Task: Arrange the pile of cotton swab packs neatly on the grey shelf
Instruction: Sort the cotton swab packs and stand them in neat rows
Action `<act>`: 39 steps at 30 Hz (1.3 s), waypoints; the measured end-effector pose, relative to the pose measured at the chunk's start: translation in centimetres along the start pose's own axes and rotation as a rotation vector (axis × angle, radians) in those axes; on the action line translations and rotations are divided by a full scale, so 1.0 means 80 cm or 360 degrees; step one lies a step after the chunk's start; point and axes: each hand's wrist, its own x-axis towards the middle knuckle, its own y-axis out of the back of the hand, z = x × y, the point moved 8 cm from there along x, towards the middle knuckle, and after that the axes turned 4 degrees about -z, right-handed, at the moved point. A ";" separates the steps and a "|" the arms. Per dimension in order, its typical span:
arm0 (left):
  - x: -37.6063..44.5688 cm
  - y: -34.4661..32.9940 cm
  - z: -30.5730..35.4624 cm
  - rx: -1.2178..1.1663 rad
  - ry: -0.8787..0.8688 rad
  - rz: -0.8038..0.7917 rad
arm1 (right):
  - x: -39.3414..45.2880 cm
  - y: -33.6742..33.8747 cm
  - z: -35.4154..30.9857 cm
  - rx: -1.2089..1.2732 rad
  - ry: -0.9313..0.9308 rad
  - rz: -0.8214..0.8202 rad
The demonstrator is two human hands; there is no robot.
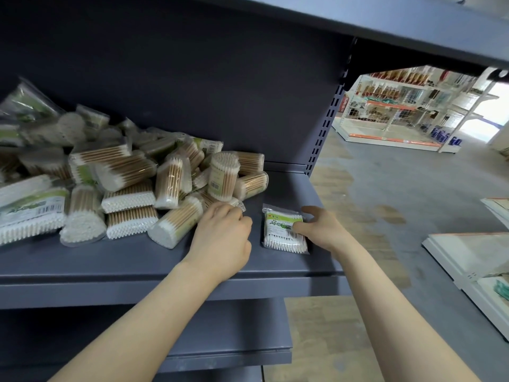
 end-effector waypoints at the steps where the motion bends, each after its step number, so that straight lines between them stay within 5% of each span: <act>1: 0.001 0.001 0.001 -0.0007 -0.0003 0.0005 | 0.000 0.001 -0.002 0.0002 0.0007 0.0004; 15: 0.017 -0.027 0.022 0.0170 -0.0081 -0.0463 | 0.011 0.009 -0.004 -0.0037 -0.0015 0.0121; 26: 0.021 -0.031 0.015 0.0068 -0.0022 -0.0283 | 0.008 0.003 -0.007 0.0317 0.0052 0.0081; 31: 0.019 -0.019 0.010 -0.0043 -0.0002 0.0042 | 0.005 0.006 -0.015 0.0523 0.0173 0.0054; 39: 0.015 -0.015 0.004 -0.0113 0.0071 0.0022 | 0.001 0.000 -0.019 0.0624 0.0254 0.0032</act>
